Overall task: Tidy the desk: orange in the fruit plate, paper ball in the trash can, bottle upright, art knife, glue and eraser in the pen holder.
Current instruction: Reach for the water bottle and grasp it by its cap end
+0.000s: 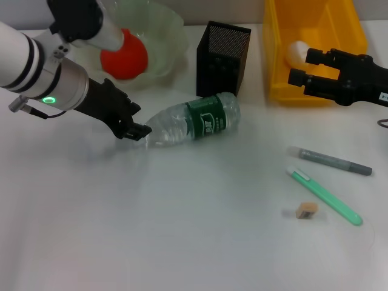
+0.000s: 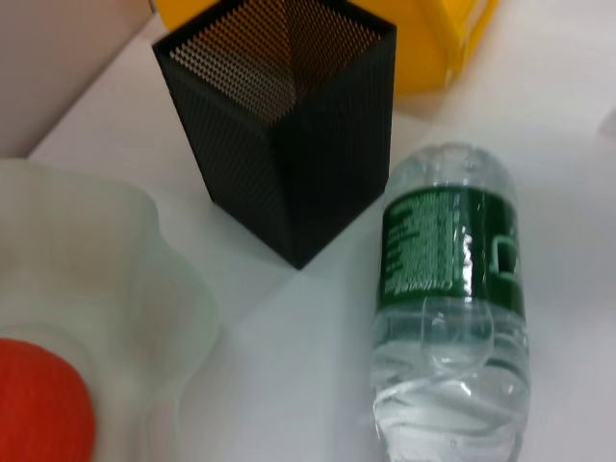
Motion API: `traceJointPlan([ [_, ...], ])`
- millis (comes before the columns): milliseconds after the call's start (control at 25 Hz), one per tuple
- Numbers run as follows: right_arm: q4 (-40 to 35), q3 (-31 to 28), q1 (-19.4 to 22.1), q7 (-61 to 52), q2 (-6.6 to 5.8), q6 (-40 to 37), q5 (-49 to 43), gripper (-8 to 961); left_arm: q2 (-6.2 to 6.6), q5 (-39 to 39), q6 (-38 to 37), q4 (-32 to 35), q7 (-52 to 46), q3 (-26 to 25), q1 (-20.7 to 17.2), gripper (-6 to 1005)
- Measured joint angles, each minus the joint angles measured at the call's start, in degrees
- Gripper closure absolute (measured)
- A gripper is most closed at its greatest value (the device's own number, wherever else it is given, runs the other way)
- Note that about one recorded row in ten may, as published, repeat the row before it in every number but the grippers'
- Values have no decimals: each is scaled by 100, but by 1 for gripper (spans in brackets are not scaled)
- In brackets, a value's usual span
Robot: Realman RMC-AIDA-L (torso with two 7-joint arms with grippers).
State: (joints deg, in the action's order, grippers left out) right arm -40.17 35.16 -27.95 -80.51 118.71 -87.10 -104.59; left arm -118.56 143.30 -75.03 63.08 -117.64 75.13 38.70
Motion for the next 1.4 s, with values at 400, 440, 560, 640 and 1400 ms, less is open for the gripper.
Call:
traceJointPlan([
  [400, 0, -1, 0, 7, 2, 0, -8, 179, -55, 882, -166, -556, -259, 336, 713, 274],
  [440, 0, -1, 0, 7, 2, 0, -8, 179, -55, 882, -166, -556, -259, 336, 713, 267],
  [560, 6, -1, 0, 9, 2, 0, -9, 179, -54, 941, -140, -642, -303, 388, 811, 244],
  [640, 8, -1, 0, 10, 2, 0, -9, 179, -58, 952, -121, -754, -321, 399, 887, 230],
  [1400, 19, -1, 9, 10, -2, 0, -18, 179, -62, 831, 178, -940, -532, 881, 997, 257],
])
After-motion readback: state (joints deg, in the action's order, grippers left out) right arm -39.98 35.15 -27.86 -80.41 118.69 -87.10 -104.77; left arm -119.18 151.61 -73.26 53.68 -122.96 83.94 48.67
